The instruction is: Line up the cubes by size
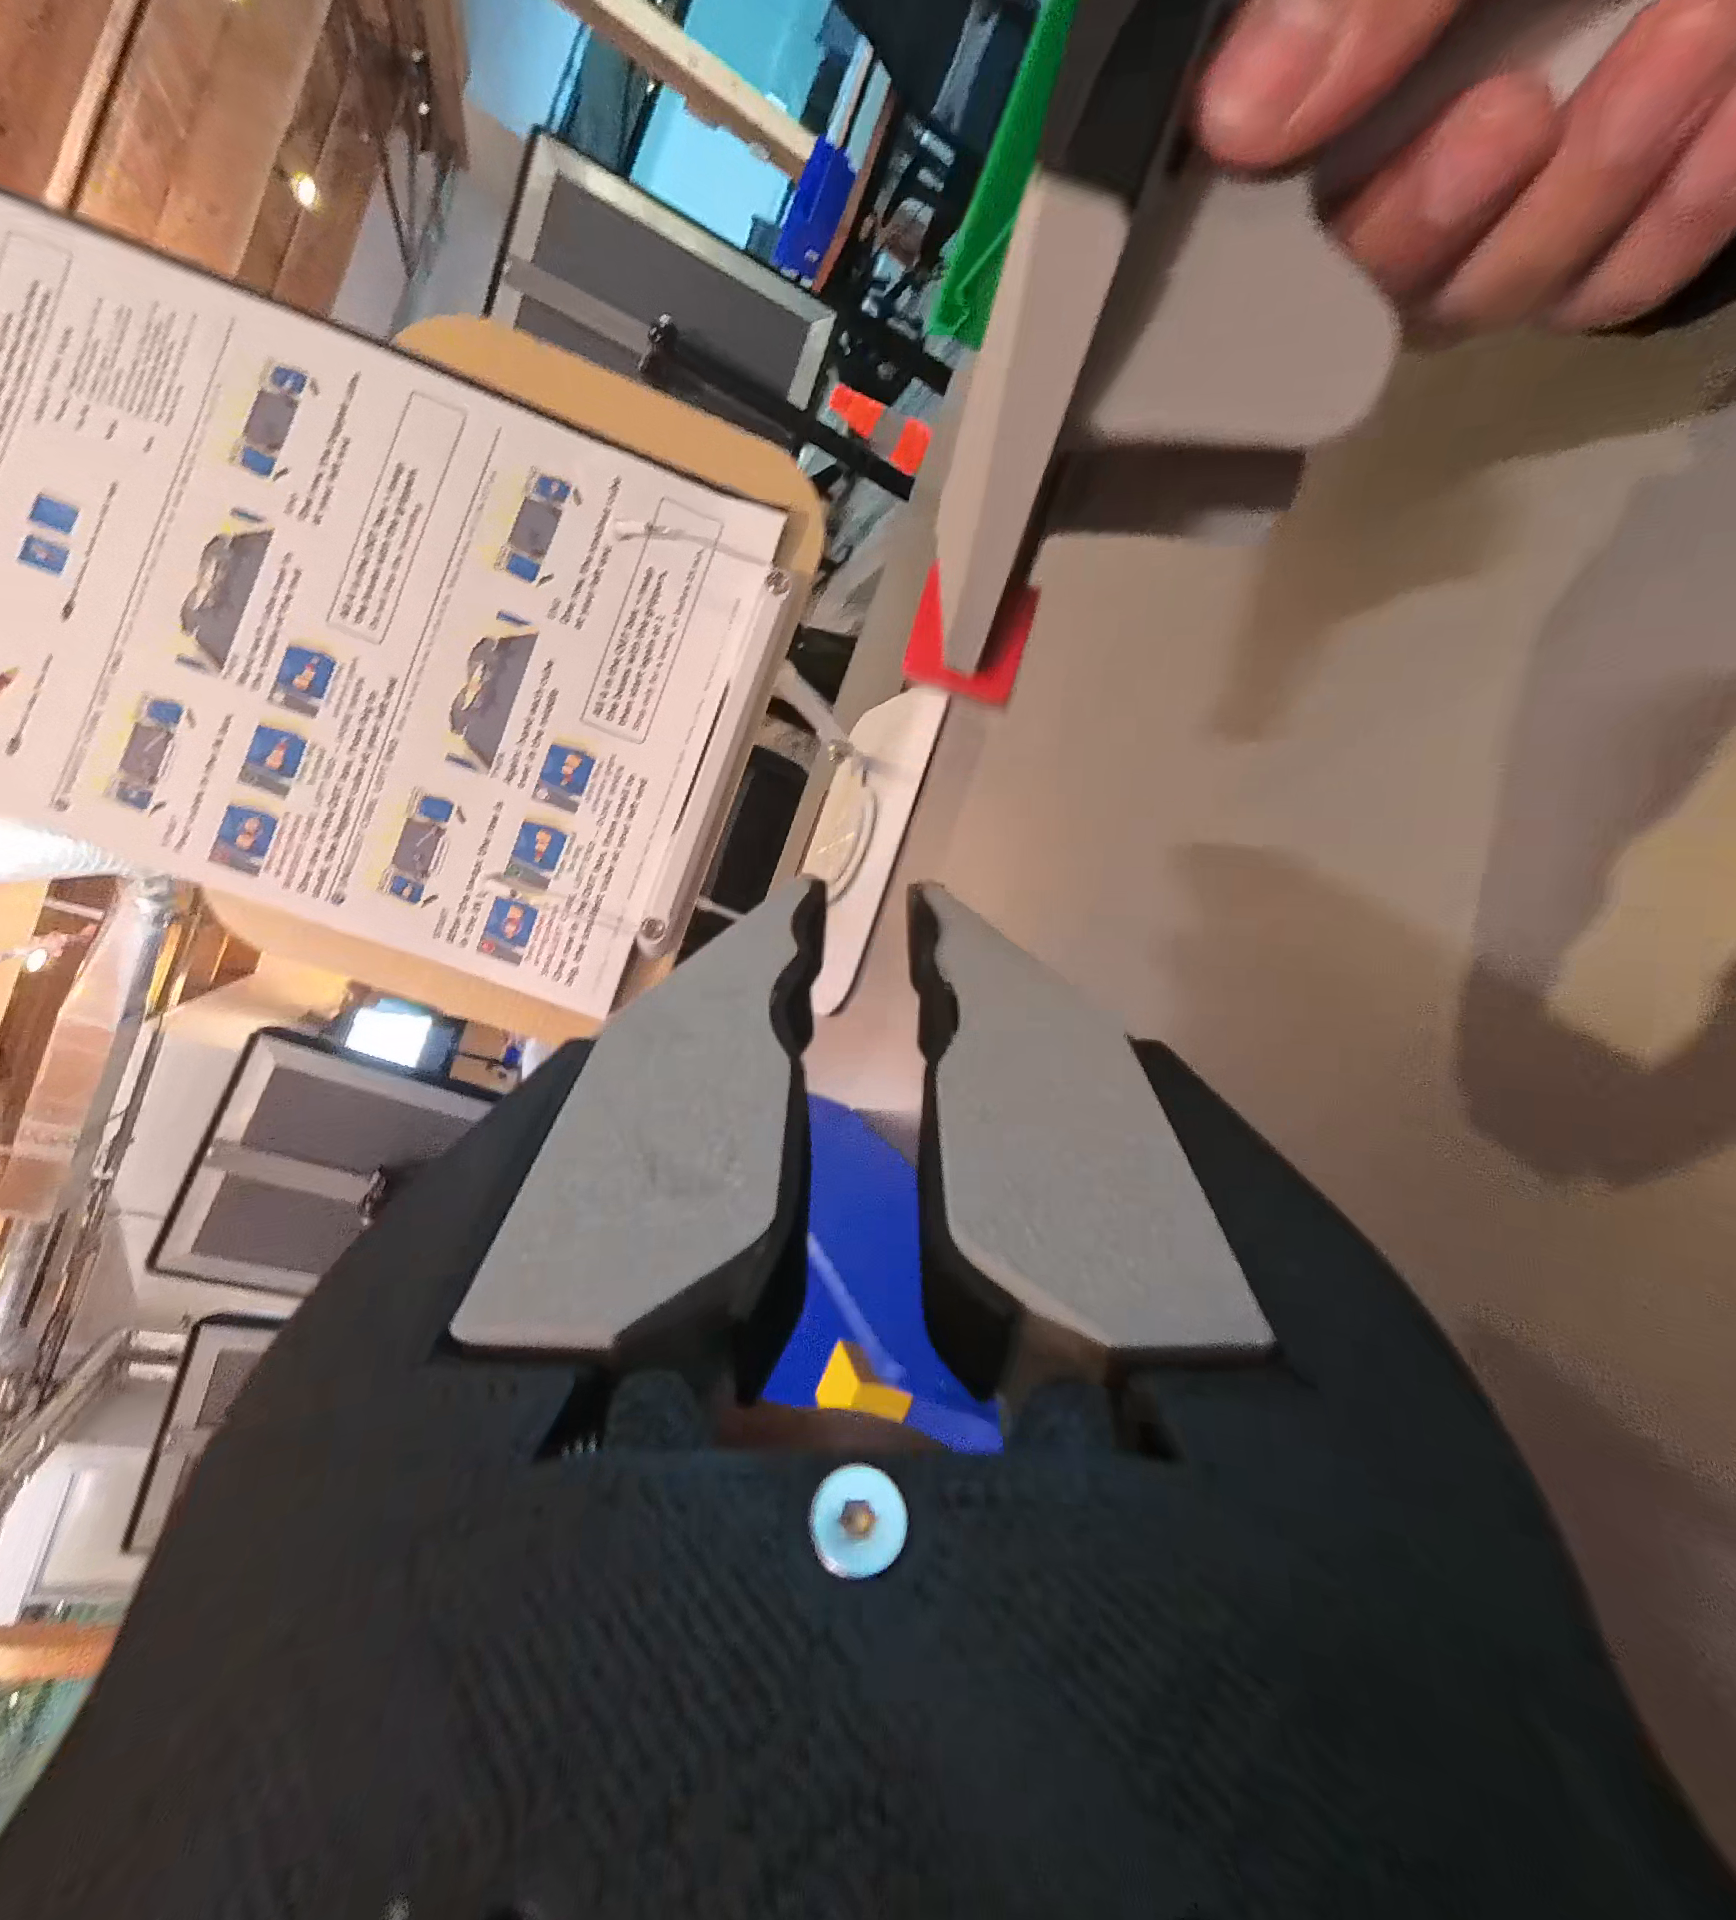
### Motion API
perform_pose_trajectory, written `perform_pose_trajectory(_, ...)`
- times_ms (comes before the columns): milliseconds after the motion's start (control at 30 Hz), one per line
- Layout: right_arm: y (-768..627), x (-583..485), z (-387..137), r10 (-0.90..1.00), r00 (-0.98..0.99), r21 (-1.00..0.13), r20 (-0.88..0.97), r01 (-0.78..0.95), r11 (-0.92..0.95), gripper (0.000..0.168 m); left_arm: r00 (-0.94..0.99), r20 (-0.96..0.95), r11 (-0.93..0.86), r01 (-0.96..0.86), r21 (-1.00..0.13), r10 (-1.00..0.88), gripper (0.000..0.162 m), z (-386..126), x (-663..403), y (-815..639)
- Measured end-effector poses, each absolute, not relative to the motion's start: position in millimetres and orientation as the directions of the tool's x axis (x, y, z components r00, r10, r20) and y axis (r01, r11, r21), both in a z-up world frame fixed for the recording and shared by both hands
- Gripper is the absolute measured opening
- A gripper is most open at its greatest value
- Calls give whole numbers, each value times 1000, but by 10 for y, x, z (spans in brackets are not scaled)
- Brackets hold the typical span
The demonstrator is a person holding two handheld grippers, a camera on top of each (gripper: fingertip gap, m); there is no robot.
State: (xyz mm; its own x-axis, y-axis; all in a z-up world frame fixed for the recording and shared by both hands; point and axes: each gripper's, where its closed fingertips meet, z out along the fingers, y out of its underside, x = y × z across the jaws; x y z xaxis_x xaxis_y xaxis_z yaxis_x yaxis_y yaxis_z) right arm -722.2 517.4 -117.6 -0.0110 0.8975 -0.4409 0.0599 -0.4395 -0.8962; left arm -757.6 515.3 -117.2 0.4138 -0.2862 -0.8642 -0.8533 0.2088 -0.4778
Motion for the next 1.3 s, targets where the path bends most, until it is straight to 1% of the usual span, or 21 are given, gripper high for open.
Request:
perform_pose_trajectory(67, 5126, -7137, -1051, 925, -7, -924, -379, 47, -379, 18, 453, -849, 180, -843, -507, -273, 9, -1111, -7686, 5149)
perform_pose_trajectory(167, 4958, -6872, -692, 959, -50, -960, -281, 33, -279, 18, 523, -797, 164, -795, -583, -302, 3, -1053, -7794, 5098)
perform_pose_trajectory(233, 5018, -6593, -452, 990, 12, -988, -138, 72, -138, 18, 559, -750, 179, -747, -640, -352, 3, -1043, -7798, 5054)
perform_pose_trajectory(333, 5445, -6022, -230, 977, 189, -970, 99, 236, 53, 18, 598, -689, 224, -667, -711, -410, 3, -982, -7739, 4997)
perform_pose_trajectory(400, 5807, -5595, -277, 943, 259, -913, 211, 398, 95, 19, 602, -684, 232, -656, -718, -413, 2, -960, -7733, 4996)
perform_pose_trajectory(467, 6092, -5215, -489, 926, 251, -826, 281, 554, 101, 18, 592, -693, 225, -671, -707, -410, 3, -989, -7739, 5006)
perform_pose_trajectory(567, 6313, -4814, -1029, 941, 170, -651, 291, 756, 65, 19, 572, -704, 219, -689, -691, -421, 4, -1055, -7726, 5016)
perform_pose_trajectory(633, 6363, -4665, -1443, 957, 95, -497, 274, 866, 56, 19, 570, -706, 213, -695, -687, -421, 4, -1077, -7721, 5039)
perform_pose_trajectory(700, 6380, -4587, -1809, 964, 1, -338, 266, 937, 92, 19, 570, -704, 207, -696, -688, -424, 3, -1093, -7704, 5060)
perform_pose_trajectory(767, 6389, -4586, -2071, 968, -71, -235, 239, 963, 129, 19, 566, -703, 204, -698, -687, -431, 3, -1115, -7681, 5071)
perform_pose_trajectory(833, 6422, -4640, -2227, 972, -103, -203, 212, 968, 147, 19, 563, -703, 194, -703, -684, -435, 3, -1149, -7674, 5088)
perform_pose_trajectory(900, 6415, -4714, -2317, 980, -117, -220, 163, 964, 152, 19, 559, -702, 181, -711, -680, -442, 3, -1192, -7674, 5093)
perform_pose_trajectory(1000, 6419, -4791, -2388, 980, -143, -245, 137, 954, 174, 19, 548, -708, 172, -724, -669, -446, 3, -1232, -7685, 5091)
perform_pose_trajectory(1133, 6428, -4771, -2479, 977, -171, -200, 125, 961, 193, 19, 558, -699, 167, -716, -678, -447, 3, -1237, -7722, 5104)
perform_pose_trajectory(1233, 6416, -4819, -2487, 981, -164, -208, 106, 961, 183, 19, 559, -694, 159, -716, -680, -454, 3, -1273, -7736, 5126)
perform_pose_trajectory(1267, 6414, -4839, -2486, 982, -160, -216, 101, 960, 178, 20, 557, -694, 156, -718, -678, -456, 4, -1286, -7736, 5132)
perform_pose_trajectory(1300, 6423, -4859, -2479, 983, -151, -228, 102, 958, 171, 27, 554, -694, 153, -720, -676, -459, 4, -1299, -7733, 5132)
